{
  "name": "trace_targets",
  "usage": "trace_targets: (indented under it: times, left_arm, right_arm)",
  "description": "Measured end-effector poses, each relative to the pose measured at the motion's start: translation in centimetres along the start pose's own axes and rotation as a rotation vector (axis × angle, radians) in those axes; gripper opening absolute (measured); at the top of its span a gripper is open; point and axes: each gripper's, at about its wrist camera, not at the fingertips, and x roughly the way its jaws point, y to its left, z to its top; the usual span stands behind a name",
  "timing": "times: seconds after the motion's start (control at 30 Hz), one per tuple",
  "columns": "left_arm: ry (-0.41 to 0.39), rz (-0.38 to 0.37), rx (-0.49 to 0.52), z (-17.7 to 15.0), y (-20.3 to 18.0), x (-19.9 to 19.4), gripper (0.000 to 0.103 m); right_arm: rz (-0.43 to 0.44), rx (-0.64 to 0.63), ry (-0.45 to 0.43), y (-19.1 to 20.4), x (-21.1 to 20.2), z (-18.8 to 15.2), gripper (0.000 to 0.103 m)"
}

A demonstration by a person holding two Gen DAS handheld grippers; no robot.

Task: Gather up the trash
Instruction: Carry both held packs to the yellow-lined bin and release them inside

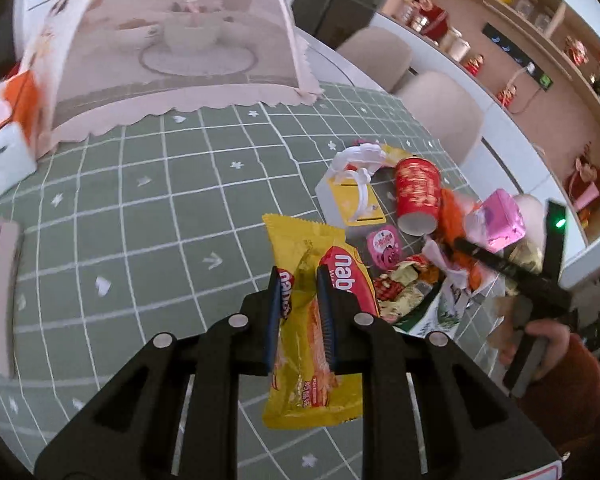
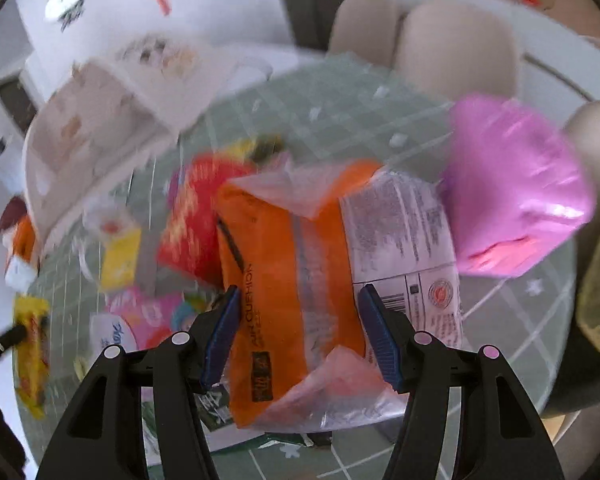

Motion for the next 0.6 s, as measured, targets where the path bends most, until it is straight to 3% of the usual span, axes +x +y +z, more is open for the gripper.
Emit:
trace_targets:
  times: [0.17,0.27,0.43,0.6]
  left_arm:
    - [-0.023,0.001,-0.014,-0.4,-0.7,-0.5,0.017]
    - [-0.045,-0.012,-0.01,-0.1,-1.1,-0.6,0.017]
    - [-0.064,-0.042,0.014,0.6,-2.3,-0.5,0.017]
    - [-0.065,-0.072,0.054,1.1,-3.6,-0.3,0.017]
  right_arm:
    - [0.076,-0.025,-0.029,0.6,-2.0,0.2,0.034]
    - [0.087,-0.041,-0.078,1.1,-4.4,0.8,0.027]
    - [0.081,-0.053,-0.155,1.6,-8.4,1.5,0.023]
    - [0.067,-0.06,-0.161,1.8,-10.1,1.2,0.02]
